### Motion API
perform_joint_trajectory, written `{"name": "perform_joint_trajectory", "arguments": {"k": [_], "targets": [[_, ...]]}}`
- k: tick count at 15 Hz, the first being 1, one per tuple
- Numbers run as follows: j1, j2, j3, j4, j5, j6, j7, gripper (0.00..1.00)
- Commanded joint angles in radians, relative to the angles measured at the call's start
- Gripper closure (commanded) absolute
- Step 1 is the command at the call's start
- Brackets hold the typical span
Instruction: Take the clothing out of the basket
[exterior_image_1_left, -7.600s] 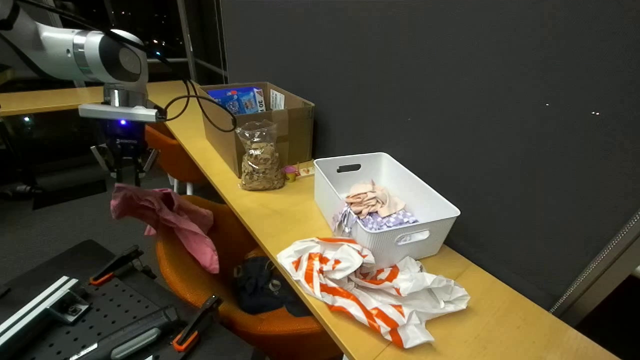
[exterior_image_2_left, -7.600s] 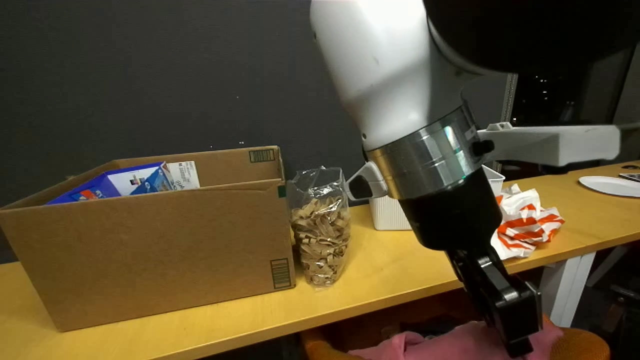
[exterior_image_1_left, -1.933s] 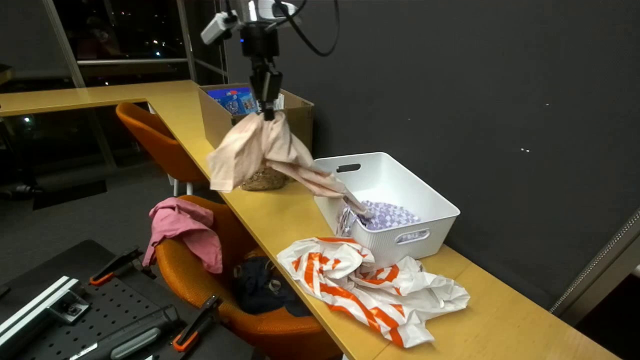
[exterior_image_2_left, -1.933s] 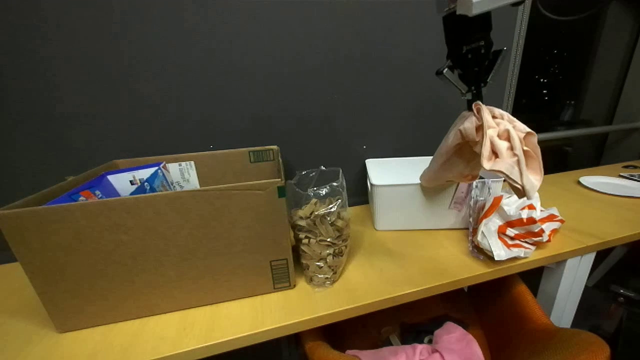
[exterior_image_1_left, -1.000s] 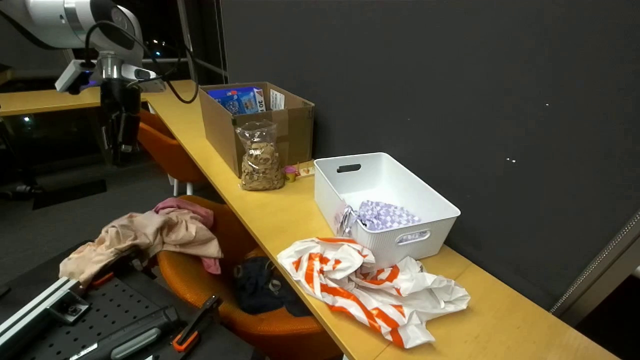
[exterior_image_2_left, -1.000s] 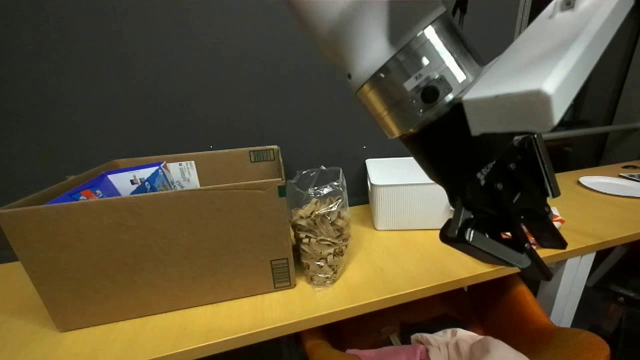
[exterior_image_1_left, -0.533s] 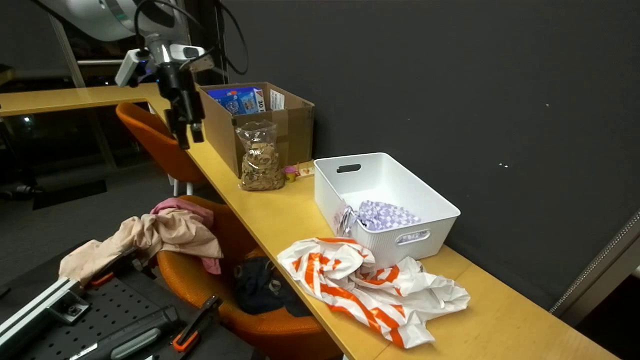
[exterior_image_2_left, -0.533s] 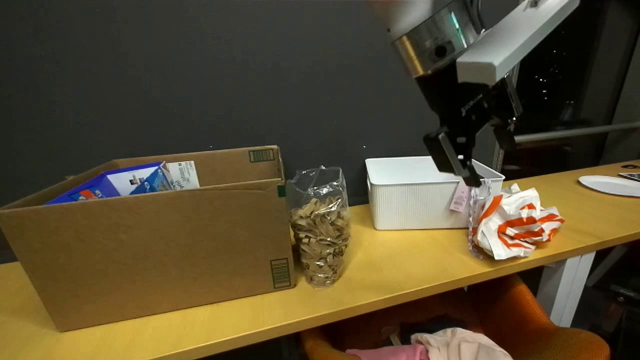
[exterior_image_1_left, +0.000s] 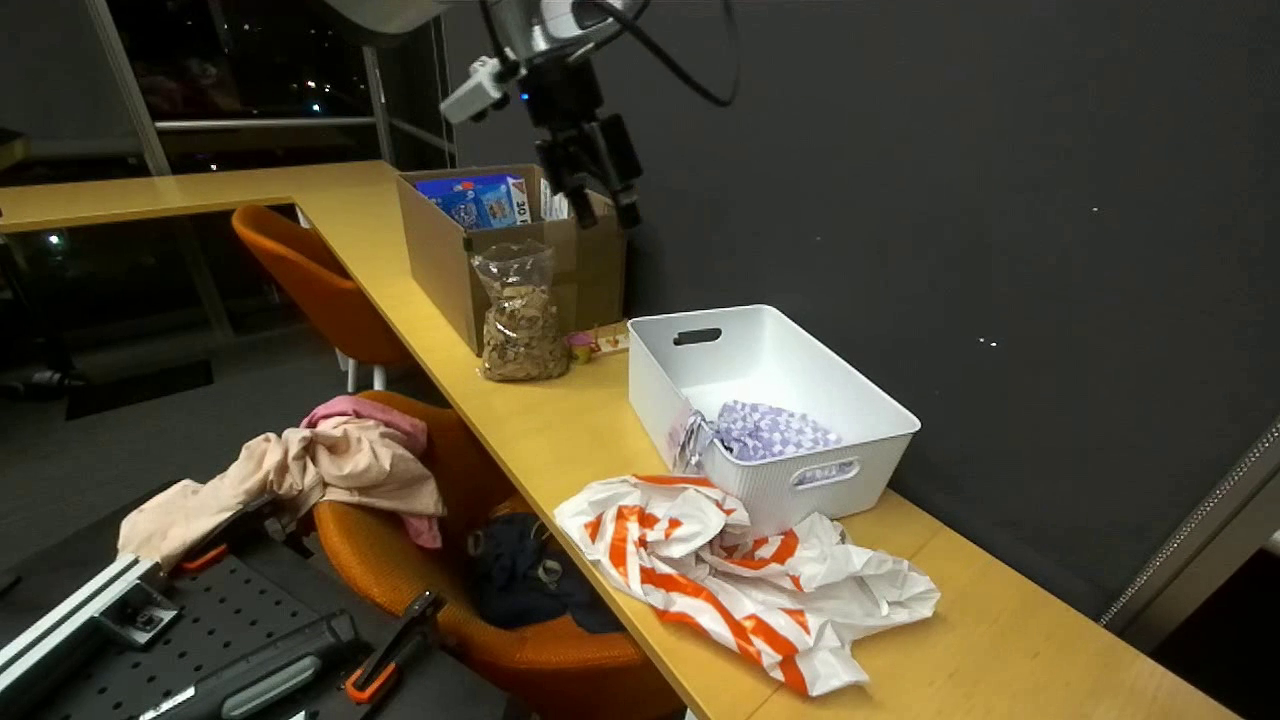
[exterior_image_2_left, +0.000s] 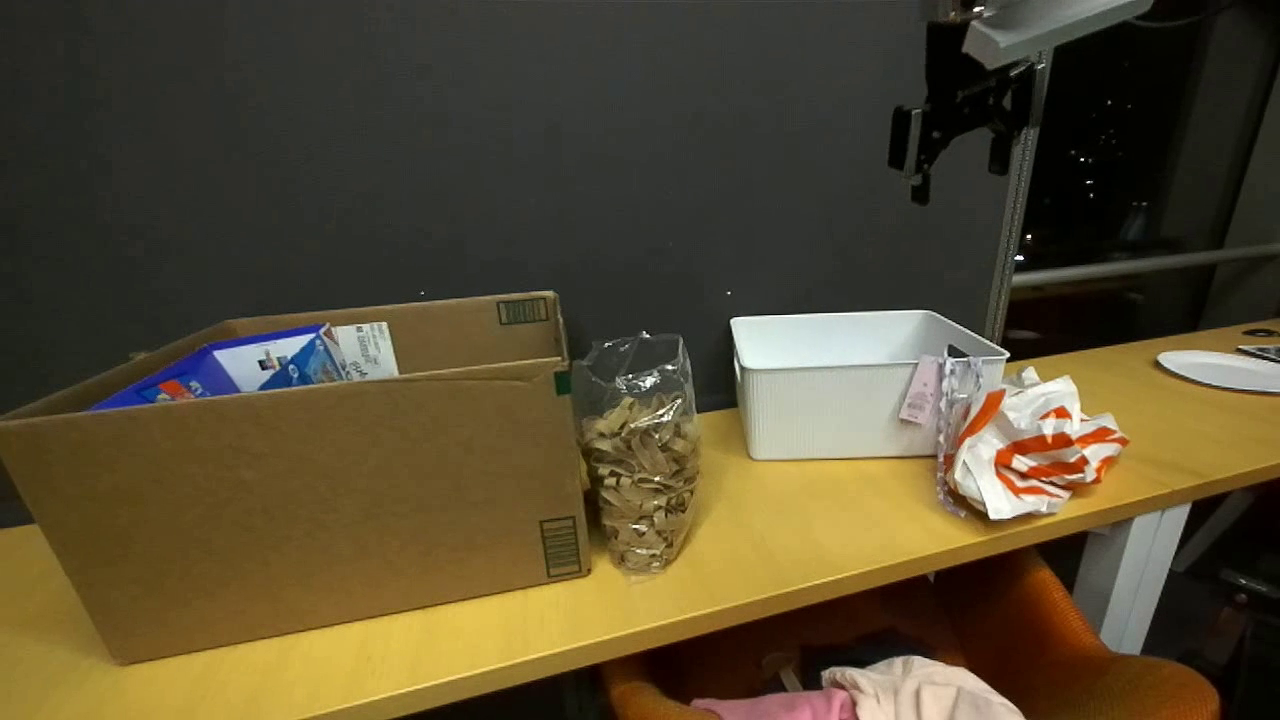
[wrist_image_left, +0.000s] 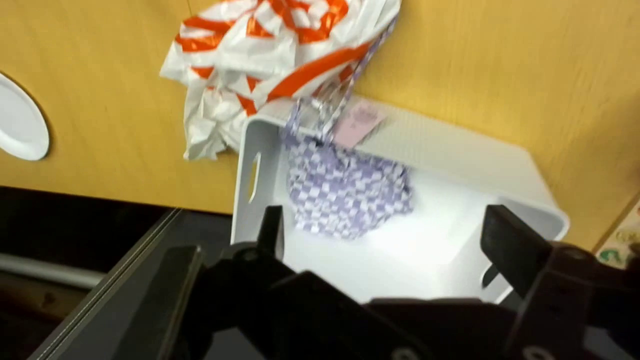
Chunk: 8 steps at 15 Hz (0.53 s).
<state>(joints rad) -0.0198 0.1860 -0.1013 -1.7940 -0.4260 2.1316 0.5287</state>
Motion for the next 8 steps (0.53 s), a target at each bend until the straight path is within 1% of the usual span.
{"name": "perform_joint_trajectory", "arguments": {"k": [1,3,4,6,8], "targets": [[-0.094,0.113,-0.059,0.148,0.092,0.206,-0.085,0.00],[-0.147,0.211,-0.075,0.242,0.207,0.319,-0.127,0.00],[-0.171,0.267,-0.074,0.293,0.271,0.348,-0.156,0.00],[-0.208,0.365,-0.063,0.366,0.373,0.384,-0.197,0.00],[-0.230,0.450,-0.052,0.430,0.442,0.386,-0.225,0.00]]}}
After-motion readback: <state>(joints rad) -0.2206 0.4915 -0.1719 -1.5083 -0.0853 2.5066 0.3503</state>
